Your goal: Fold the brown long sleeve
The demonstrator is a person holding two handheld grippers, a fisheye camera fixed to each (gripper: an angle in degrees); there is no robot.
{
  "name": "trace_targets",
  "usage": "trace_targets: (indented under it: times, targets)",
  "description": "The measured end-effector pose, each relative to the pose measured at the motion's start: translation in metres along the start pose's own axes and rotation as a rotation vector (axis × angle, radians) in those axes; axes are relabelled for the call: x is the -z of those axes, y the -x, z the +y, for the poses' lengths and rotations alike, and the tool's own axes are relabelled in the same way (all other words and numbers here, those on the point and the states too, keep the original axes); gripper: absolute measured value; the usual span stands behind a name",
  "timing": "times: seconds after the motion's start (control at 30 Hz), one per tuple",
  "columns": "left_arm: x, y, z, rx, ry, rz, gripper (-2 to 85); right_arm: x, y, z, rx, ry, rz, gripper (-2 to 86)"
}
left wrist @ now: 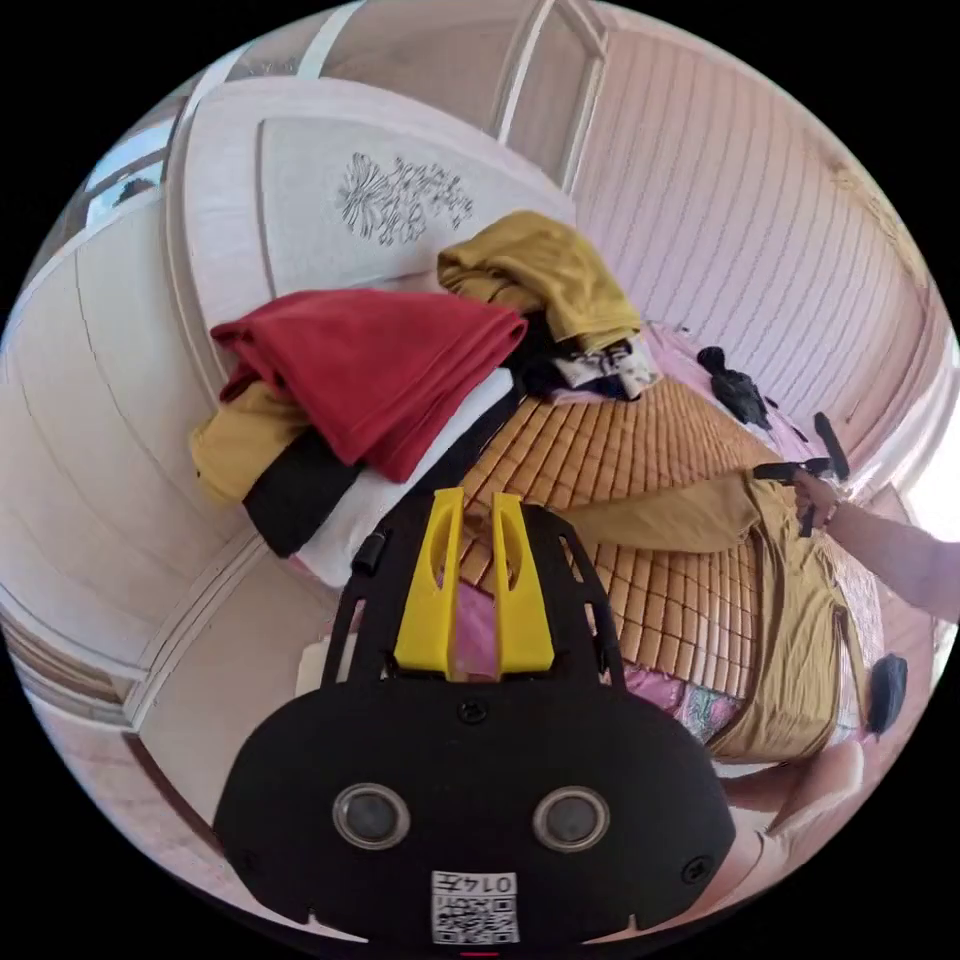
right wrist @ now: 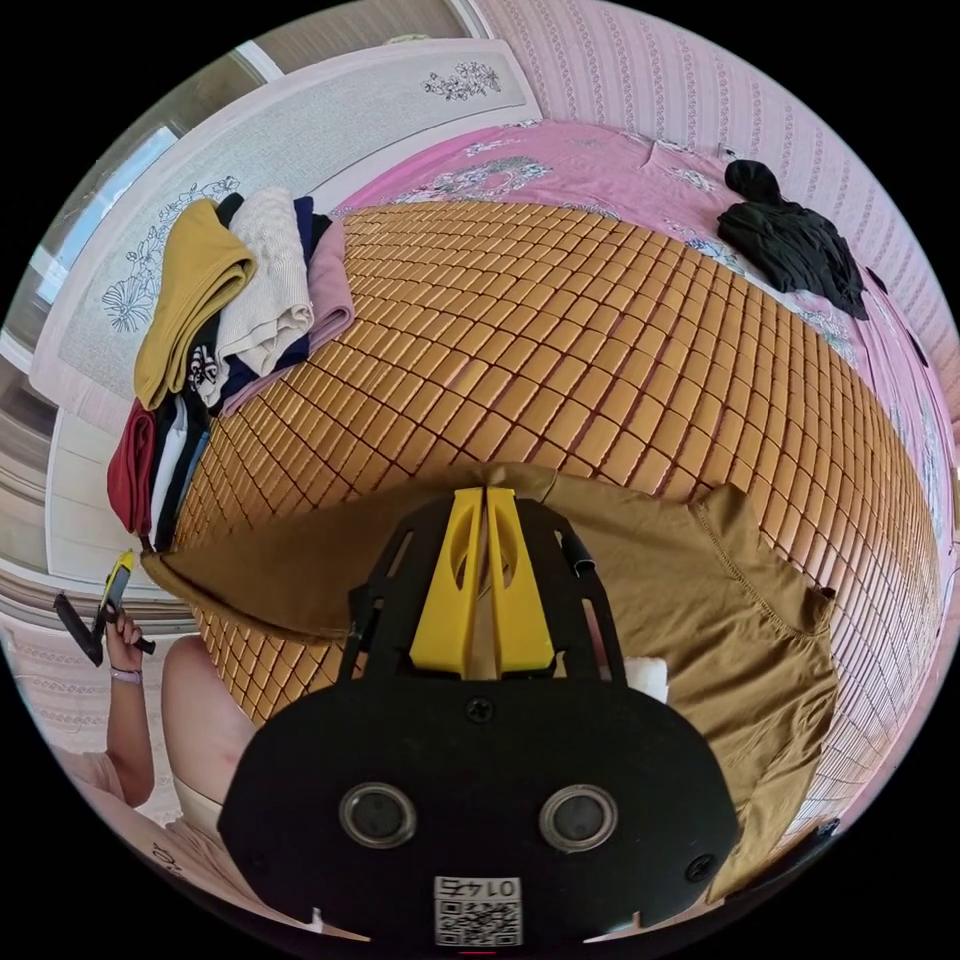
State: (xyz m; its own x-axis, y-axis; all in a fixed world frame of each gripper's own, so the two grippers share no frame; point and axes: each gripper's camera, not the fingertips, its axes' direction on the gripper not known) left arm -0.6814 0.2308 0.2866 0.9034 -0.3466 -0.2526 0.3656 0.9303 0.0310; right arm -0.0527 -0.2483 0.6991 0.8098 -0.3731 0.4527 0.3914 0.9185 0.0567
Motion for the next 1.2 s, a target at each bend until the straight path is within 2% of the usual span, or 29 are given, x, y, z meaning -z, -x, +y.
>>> trace_targets:
  times: [0.17,0.23,0.4,0.5,0.57,0.63,0.7,0.8,0.87,0.97,1.03,1.2]
  targets:
    - [-0.016,0.032,0.011,0.138,0.076,0.192,4.9,-0.002,0.006,-0.001,0.009,0.022,0.027,-0.1]
    - [-0.017,0.028,0.003,0.126,0.083,0.203,5.0,-0.003,0.006,0.0,0.013,0.03,0.033,-0.1]
    - [-0.042,0.012,-0.033,0.098,0.174,0.19,6.7,-0.003,0.004,0.004,-0.017,0.048,0.018,-0.1]
    - [-0.069,-0.004,-0.051,0.034,0.295,0.18,7.2,0.0,0.005,0.006,-0.008,0.054,0.028,-0.1]
    - [-0.091,-0.023,-0.053,-0.065,0.411,0.083,7.2,0.002,0.006,0.007,-0.006,0.056,0.029,-0.1]
    - [-0.092,-0.035,-0.053,-0.149,0.42,0.004,4.8,0.006,0.006,0.007,-0.003,0.06,0.027,-0.1]
    - [-0.093,-0.043,-0.052,-0.182,0.421,0.022,0.4,0.01,0.007,0.007,-0.001,0.06,0.026,-0.1]
    - [-0.085,-0.045,-0.058,-0.19,0.359,0.018,-0.7,0.016,0.006,0.007,-0.003,0.059,0.025,-0.1]
    - [-0.043,-0.038,-0.068,-0.182,0.104,0.11,-0.9,0.021,0.006,0.007,-0.002,0.058,0.025,-0.1]
    - [0.009,-0.026,-0.059,-0.19,-0.132,0.143,-0.9,0.029,0.006,0.007,-0.003,0.053,0.017,-0.1]
    - [0.019,-0.017,-0.044,-0.172,-0.157,0.136,-0.7,0.034,0.007,0.008,-0.004,0.046,0.011,-0.1]
    - [-0.018,0.012,0.002,-0.029,0.065,0.097,2.0,0.042,0.009,0.012,0.001,0.053,0.015,0.0]
